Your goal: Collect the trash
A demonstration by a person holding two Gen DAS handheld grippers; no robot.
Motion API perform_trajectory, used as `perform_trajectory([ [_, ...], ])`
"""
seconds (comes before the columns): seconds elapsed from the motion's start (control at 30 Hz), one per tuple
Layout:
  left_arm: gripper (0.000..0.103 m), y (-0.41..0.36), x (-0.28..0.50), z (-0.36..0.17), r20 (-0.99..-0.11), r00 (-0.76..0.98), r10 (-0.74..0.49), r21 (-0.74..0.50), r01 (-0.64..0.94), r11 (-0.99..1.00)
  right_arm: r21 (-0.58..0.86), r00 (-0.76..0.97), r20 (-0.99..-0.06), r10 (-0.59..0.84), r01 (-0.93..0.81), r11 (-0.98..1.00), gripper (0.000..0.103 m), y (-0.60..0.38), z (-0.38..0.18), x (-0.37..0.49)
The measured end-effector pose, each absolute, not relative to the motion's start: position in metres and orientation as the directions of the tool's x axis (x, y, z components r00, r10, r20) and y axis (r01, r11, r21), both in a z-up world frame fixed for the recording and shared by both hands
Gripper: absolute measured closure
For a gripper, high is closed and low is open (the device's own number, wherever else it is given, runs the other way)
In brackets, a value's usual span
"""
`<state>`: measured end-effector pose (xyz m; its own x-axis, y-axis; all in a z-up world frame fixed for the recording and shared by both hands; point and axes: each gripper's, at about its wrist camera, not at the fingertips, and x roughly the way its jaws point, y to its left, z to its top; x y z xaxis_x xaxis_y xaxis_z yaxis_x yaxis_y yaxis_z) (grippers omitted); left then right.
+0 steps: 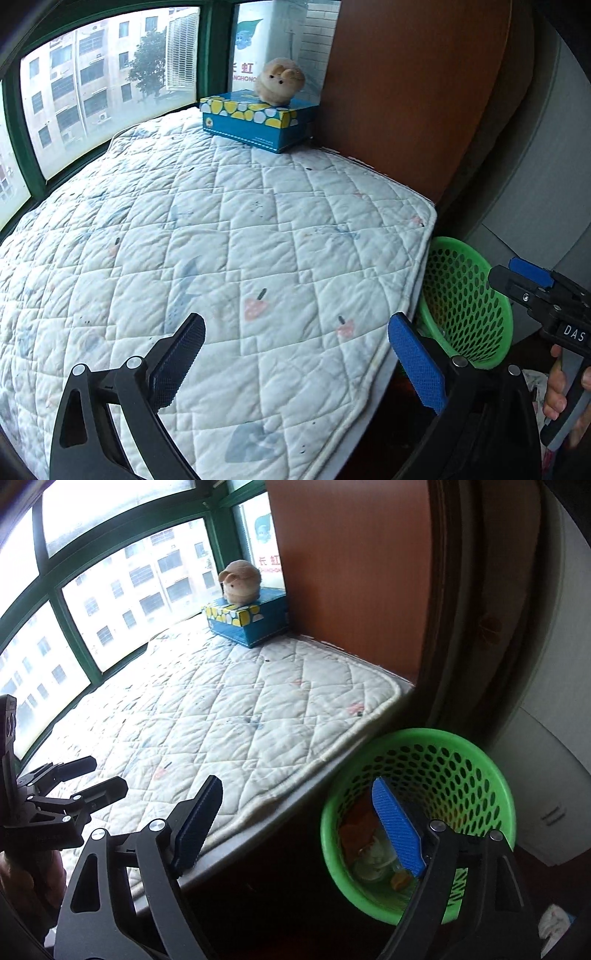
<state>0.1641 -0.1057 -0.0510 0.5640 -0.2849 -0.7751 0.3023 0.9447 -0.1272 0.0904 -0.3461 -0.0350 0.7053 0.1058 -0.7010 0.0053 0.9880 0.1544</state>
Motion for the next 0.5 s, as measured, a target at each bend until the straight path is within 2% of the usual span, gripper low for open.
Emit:
perform_trajectory([
  [0.5,0.007,-0.031,0.154,-0.056,-0.767,0.613,-0.189,-0.092,0.187,0.978,0.149,0.666,-0.720,0.193,-0.124,0.981,0.016,-0.267,-0.047,0.115],
])
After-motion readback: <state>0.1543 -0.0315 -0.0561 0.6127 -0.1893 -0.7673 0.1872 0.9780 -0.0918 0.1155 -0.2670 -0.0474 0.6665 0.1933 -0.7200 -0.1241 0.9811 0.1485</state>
